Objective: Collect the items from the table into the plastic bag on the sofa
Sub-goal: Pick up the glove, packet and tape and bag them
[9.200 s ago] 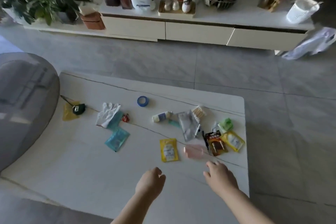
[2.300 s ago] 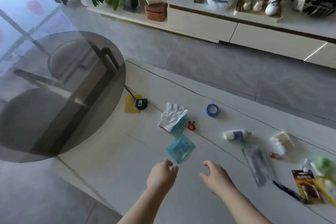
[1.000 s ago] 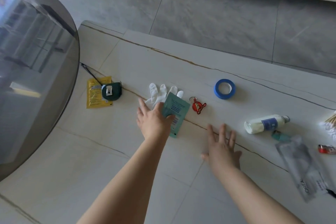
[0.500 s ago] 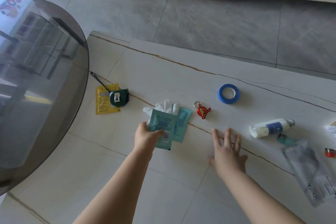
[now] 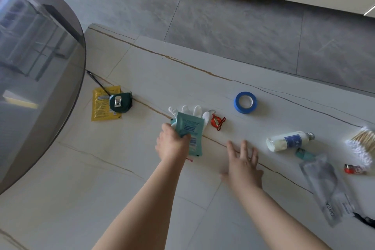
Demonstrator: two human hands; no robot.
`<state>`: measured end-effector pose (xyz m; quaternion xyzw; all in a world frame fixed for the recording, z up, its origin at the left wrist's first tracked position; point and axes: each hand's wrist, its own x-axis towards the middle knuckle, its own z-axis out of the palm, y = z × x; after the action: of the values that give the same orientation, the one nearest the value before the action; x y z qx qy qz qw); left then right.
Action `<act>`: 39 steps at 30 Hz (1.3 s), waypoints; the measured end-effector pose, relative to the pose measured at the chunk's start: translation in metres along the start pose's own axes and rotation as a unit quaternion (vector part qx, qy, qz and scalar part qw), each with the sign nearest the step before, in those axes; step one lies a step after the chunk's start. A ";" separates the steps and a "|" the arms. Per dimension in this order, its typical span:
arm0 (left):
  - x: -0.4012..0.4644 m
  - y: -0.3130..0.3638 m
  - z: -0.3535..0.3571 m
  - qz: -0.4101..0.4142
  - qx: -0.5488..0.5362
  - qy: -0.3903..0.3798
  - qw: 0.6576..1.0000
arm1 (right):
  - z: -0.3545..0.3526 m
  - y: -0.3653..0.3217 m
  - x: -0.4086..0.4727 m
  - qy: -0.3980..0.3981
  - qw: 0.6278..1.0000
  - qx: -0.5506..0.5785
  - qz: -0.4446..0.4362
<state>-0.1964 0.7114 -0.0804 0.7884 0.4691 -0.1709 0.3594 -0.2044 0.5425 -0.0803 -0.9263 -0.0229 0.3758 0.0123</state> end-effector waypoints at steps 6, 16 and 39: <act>-0.021 -0.039 -0.006 -0.107 -0.017 -0.027 0.994 | -0.019 -0.007 -0.002 0.055 0.996 0.068 0.020; -0.012 -0.045 -0.003 -0.138 -0.006 -0.051 0.989 | -0.042 -0.048 0.052 0.134 0.983 -0.021 -0.124; -0.013 -0.048 -0.004 -0.095 -0.026 -0.056 0.994 | -0.020 -0.022 0.023 0.163 0.983 -0.054 -0.062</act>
<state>-0.2449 0.7205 -0.0891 0.7198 0.5253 -0.2356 0.3878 -0.1748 0.5654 -0.0810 -0.9712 -0.0982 0.2169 -0.0114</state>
